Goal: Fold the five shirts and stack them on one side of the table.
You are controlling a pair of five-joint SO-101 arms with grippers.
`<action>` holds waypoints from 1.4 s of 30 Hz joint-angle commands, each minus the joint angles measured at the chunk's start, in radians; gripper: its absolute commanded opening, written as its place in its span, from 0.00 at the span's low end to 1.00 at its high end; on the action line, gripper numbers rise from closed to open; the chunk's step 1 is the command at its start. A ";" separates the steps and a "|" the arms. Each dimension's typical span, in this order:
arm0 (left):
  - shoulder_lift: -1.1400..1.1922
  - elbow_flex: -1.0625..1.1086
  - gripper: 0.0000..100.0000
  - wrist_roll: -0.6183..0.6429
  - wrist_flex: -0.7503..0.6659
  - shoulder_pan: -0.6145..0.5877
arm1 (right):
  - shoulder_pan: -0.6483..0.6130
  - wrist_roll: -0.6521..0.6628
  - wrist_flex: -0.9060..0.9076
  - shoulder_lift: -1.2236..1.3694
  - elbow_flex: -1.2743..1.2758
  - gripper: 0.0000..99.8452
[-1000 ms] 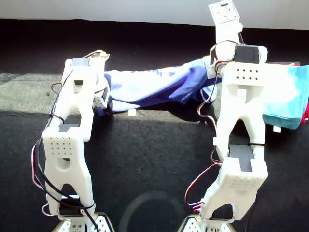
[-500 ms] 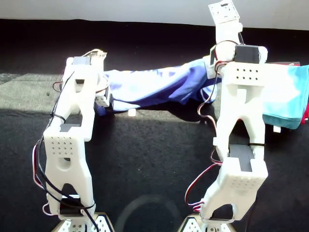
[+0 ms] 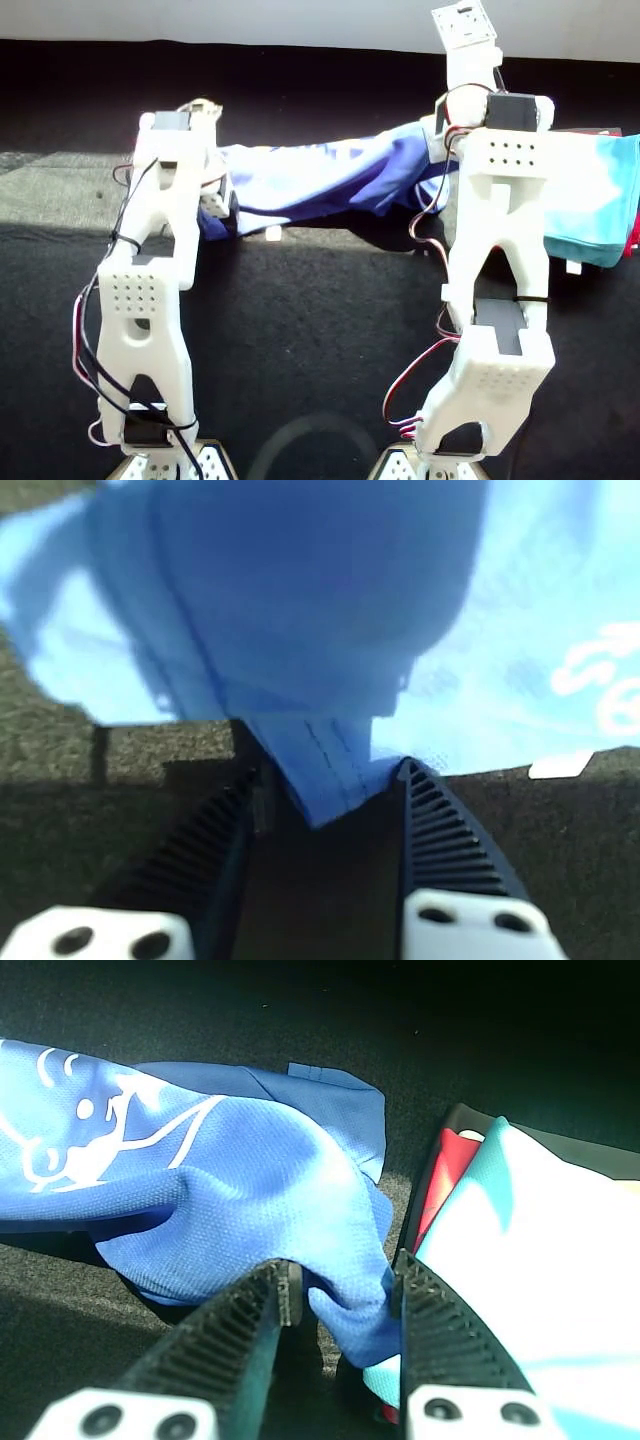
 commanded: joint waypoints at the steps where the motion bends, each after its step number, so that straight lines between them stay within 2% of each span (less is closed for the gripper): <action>1: 0.027 -0.033 0.20 0.006 -0.044 0.012 | 0.010 -0.009 -0.008 -0.007 -0.013 0.15; 6: 0.031 -0.033 0.18 0.006 -0.032 0.013 | 0.010 -0.009 -0.008 -0.028 -0.012 0.15; 9: 0.031 -0.050 0.02 0.005 0.014 0.013 | 0.010 -0.009 -0.008 -0.058 -0.004 0.15; 10: 0.031 -0.064 0.01 0.005 0.035 0.013 | 0.010 -0.009 -0.008 -0.062 -0.004 0.15; 11: 0.031 -0.077 0.03 0.005 0.055 0.013 | 0.010 -0.009 -0.008 -0.065 -0.004 0.15; 17: 0.030 -0.226 0.01 0.005 0.213 0.013 | -0.001 -0.009 0.081 -0.070 -0.004 0.15; 20: -0.016 -0.223 0.01 0.003 0.218 -0.002 | -0.007 -0.011 0.124 -0.073 -0.012 0.15; 26: -0.266 0.059 0.01 -0.021 0.218 -0.039 | -0.010 -0.055 0.160 -0.170 -0.001 0.15; 29: -0.406 0.225 0.01 -0.044 0.213 -0.076 | -0.054 -0.052 0.232 -0.222 -0.001 0.15; 34: -0.608 0.450 0.01 -0.081 0.115 -0.166 | -0.151 -0.052 0.340 -0.234 0.010 0.15; 42: -0.811 0.621 0.01 -0.087 0.069 -0.206 | -0.286 -0.052 0.294 -0.272 0.352 0.15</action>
